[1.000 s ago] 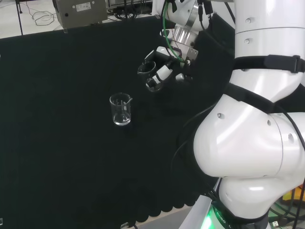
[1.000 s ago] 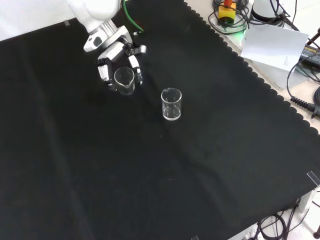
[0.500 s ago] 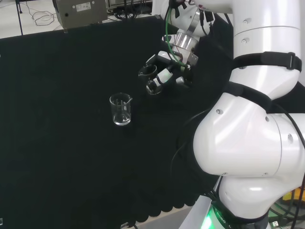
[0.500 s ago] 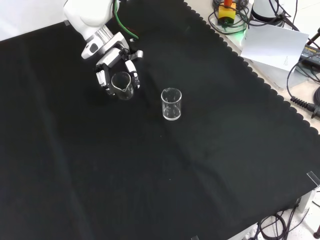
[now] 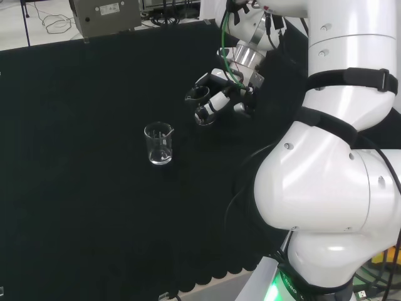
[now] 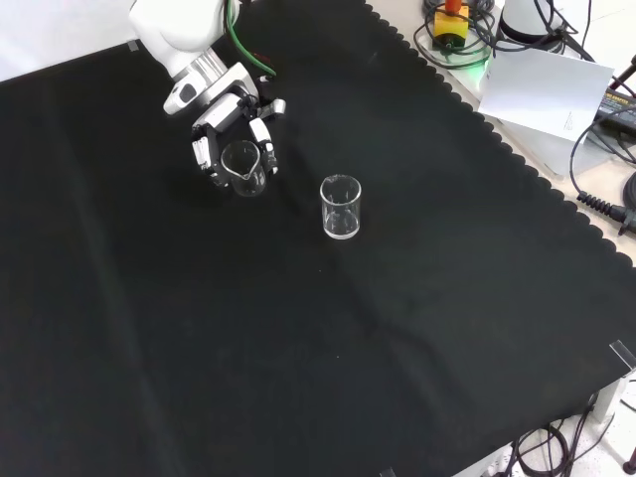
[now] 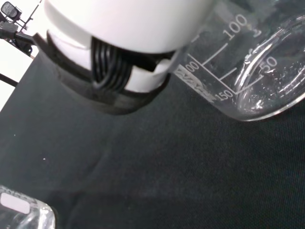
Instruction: Place the beaker back on the table.
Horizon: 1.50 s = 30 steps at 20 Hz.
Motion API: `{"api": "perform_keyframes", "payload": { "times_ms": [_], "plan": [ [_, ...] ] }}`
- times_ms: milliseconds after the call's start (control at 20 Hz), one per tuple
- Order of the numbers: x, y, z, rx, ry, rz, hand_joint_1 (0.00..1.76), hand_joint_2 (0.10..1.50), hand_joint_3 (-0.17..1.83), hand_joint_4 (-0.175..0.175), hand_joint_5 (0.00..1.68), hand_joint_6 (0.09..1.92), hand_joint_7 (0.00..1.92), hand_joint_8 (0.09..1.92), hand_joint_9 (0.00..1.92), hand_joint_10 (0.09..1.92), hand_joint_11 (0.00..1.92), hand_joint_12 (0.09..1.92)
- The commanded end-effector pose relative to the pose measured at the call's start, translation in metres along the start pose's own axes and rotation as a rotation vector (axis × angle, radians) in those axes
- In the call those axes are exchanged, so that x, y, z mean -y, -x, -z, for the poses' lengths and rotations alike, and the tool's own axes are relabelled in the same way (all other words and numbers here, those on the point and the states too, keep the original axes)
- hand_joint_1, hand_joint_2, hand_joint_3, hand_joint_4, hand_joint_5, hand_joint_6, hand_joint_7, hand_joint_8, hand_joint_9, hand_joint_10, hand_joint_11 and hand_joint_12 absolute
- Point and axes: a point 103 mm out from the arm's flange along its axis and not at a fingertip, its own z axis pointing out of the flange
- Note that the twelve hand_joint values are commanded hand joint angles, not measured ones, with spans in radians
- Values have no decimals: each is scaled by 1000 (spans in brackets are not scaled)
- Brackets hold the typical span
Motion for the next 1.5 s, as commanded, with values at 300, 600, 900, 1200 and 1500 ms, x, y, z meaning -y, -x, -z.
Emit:
{"api": "perform_keyframes", "payload": {
  "times_ms": [300,600,900,1200,1500],
  "plan": [
    [5,-7,-5,78,-45,-23,1263,553,696,-52,724,899,682,684,1071,87,570,1158],
    [11,-8,-2,54,-46,-34,1170,504,709,-39,505,823,523,675,917,87,377,1276],
    [18,-29,17,89,-35,-20,992,490,590,-59,334,477,262,713,728,87,196,1355],
    [48,-87,56,181,51,-38,913,519,502,-56,341,255,142,705,602,87,49,1417],
    [91,-143,77,261,96,-90,892,533,495,-58,353,219,151,708,605,87,43,1436]
  ]
}}
